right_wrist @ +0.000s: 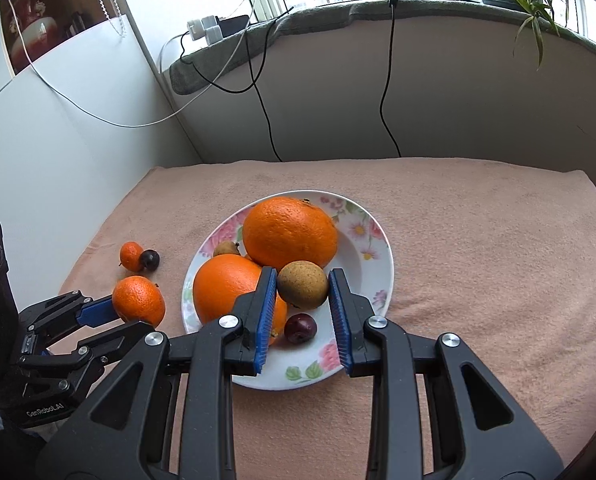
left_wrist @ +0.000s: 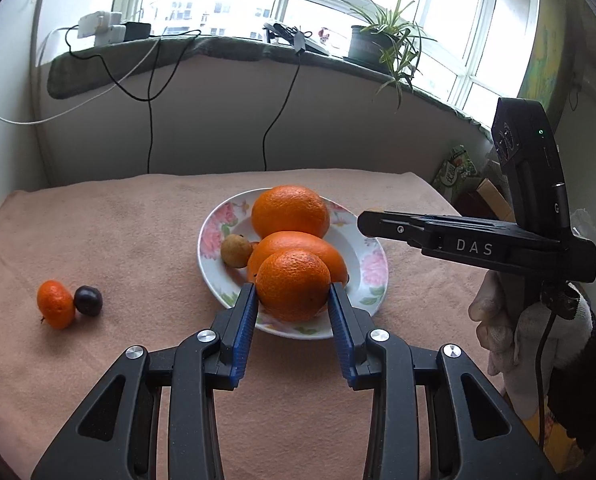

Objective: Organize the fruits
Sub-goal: 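Carry the tangerine with the left tool over the plate while the right tool carries the kiwi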

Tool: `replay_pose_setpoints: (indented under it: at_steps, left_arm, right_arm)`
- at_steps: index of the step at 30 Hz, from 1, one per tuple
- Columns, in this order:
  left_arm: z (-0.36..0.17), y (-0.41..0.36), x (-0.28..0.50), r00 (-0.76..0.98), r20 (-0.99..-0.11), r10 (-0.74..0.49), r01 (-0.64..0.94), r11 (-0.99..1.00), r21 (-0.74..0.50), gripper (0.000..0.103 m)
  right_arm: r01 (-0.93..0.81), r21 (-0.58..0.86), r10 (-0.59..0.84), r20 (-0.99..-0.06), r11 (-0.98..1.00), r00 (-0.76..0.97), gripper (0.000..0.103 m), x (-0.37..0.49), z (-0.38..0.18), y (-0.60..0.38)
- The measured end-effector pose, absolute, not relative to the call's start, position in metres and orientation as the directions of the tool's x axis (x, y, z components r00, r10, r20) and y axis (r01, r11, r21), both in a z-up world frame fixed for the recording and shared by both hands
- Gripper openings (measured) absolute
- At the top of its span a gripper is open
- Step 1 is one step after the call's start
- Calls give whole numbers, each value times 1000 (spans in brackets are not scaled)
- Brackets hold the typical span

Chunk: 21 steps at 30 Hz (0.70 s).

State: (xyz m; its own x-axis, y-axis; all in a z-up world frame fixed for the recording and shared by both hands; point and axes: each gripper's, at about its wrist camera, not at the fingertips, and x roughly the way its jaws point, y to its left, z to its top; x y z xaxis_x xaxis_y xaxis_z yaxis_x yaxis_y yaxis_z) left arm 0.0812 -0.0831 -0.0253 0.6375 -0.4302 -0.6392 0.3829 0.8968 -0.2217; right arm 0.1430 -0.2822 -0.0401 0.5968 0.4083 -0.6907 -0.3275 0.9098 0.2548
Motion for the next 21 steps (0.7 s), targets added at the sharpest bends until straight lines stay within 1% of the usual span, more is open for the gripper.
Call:
replay_pose_setpoints:
  at_steps: [11,21]
  left_arm:
    - [-26,-127,90,608,-644,-464,445,871,-207,35]
    - [-27,-153,99,593,-655,-468,468,863,-193,35]
  right_arm:
    - [-303,262,396,-698,916,596,28,157,-48,-302]
    - [-306,272,405,-707,912,580,28,175,-56,-312]
